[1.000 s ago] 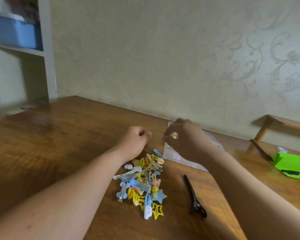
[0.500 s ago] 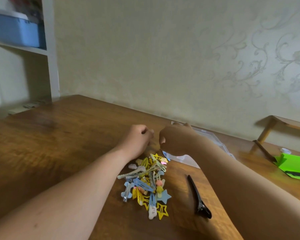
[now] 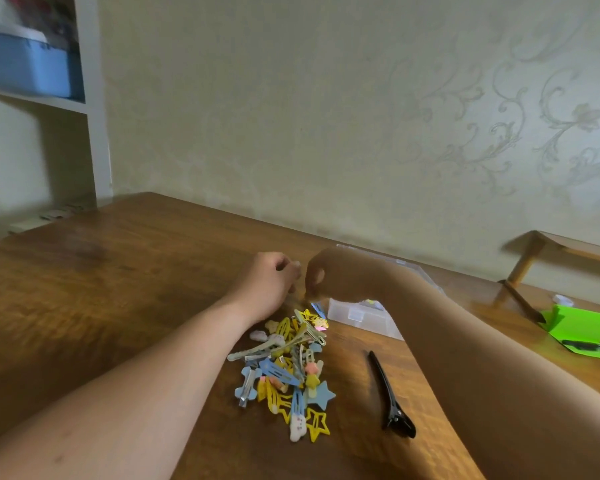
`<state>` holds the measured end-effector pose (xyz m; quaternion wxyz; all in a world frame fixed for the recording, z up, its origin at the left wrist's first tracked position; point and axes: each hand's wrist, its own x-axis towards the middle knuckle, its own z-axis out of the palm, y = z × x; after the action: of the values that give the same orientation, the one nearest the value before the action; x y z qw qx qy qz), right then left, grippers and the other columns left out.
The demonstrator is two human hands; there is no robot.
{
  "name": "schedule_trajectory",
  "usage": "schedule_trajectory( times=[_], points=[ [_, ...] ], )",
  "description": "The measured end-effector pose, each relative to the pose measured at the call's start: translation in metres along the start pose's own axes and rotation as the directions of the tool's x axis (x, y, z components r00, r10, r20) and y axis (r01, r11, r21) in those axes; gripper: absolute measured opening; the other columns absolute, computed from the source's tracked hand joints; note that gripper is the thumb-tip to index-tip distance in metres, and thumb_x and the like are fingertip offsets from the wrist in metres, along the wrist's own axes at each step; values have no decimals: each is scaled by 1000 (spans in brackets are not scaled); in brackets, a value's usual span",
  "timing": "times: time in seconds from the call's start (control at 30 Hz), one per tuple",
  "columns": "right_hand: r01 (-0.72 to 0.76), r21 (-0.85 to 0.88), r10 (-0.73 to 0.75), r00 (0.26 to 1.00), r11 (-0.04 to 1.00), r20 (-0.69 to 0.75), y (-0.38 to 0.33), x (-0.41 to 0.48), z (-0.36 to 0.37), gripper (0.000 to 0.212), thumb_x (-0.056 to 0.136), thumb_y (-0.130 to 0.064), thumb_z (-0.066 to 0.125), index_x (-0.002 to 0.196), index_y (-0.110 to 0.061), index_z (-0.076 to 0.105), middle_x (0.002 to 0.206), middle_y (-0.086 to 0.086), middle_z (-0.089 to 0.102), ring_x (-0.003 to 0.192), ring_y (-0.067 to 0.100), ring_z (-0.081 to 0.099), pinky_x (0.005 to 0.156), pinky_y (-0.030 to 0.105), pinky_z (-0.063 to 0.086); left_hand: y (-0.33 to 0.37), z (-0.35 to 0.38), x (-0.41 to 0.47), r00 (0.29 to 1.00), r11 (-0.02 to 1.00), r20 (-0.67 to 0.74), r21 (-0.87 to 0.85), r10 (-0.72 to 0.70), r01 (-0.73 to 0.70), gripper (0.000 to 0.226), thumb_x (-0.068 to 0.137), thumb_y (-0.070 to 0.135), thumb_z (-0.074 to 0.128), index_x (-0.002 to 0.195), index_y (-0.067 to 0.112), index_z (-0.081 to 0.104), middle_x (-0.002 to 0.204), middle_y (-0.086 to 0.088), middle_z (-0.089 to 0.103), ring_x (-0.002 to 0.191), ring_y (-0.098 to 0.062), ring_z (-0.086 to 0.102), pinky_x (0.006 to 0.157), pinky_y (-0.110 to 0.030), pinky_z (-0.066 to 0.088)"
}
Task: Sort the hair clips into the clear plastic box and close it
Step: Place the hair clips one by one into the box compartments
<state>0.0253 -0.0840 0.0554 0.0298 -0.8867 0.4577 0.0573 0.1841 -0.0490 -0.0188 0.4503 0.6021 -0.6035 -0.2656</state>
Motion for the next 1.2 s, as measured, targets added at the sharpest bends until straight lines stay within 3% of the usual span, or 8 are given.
schedule_trajectory(
  times=[0.13,0.23,0.37,0.47,0.63,0.83,1.0,1.2],
  points=[
    [15,484,170,926,875,-337,21,-12,-8,5,93,-22,80,94,-18,77,93,-5,74,79,11,65,67,24,50,-2,-1,-1,1000,1000,-6,-10,5,-6,36,109,42,55,90,20,76,82,1,76,83,-24,71,75,-37,49],
    [4,595,327,832,803,-448,56,-31,-6,3,94,-17,77,93,-15,75,80,-1,75,61,12,61,47,15,45,-3,0,-3,999,999,31,-7,39,-39,32,108,41,56,93,20,76,88,-1,77,90,-26,71,79,-39,53],
    [-73,672,525,687,737,-501,117,-74,13,5,95,-18,77,99,-19,75,83,-1,76,74,17,70,61,28,50,1,2,-7,982,986,130,73,140,-151,20,109,41,55,113,34,74,110,13,72,103,-5,66,91,-34,54],
    [-170,678,611,622,716,-489,148,-97,34,7,96,-22,76,103,-21,75,94,-5,75,91,17,70,78,36,53,6,5,-10,957,969,216,110,195,-222,29,112,42,52,135,39,69,125,15,62,114,1,58,93,-25,50],
    [-257,631,619,639,732,-457,162,-99,51,11,97,-25,73,108,-24,76,101,-9,75,94,13,68,90,44,60,7,6,-10,955,976,236,74,180,-203,28,113,40,51,132,38,72,125,21,66,112,7,58,85,-17,44],
    [-227,625,625,562,747,-542,164,-93,50,11,100,-24,70,110,-23,74,101,-8,73,95,15,67,86,41,59,6,5,-10,961,984,220,22,167,-177,26,112,40,53,124,39,75,112,24,73,109,5,64,86,-23,47],
    [-354,467,562,696,810,-448,156,-87,59,12,99,-31,64,98,-37,74,93,-18,71,94,17,66,97,51,55,5,5,-9,964,988,217,7,151,-156,25,111,40,54,122,39,76,110,21,75,107,5,65,86,-25,47],
    [-395,406,556,701,824,-447,154,-88,60,19,100,-38,59,95,-34,77,88,-18,70,90,17,65,95,52,55,5,5,-8,965,988,221,36,139,-150,25,111,43,53,124,39,75,110,17,75,108,3,65,87,-28,48]
  ],
)
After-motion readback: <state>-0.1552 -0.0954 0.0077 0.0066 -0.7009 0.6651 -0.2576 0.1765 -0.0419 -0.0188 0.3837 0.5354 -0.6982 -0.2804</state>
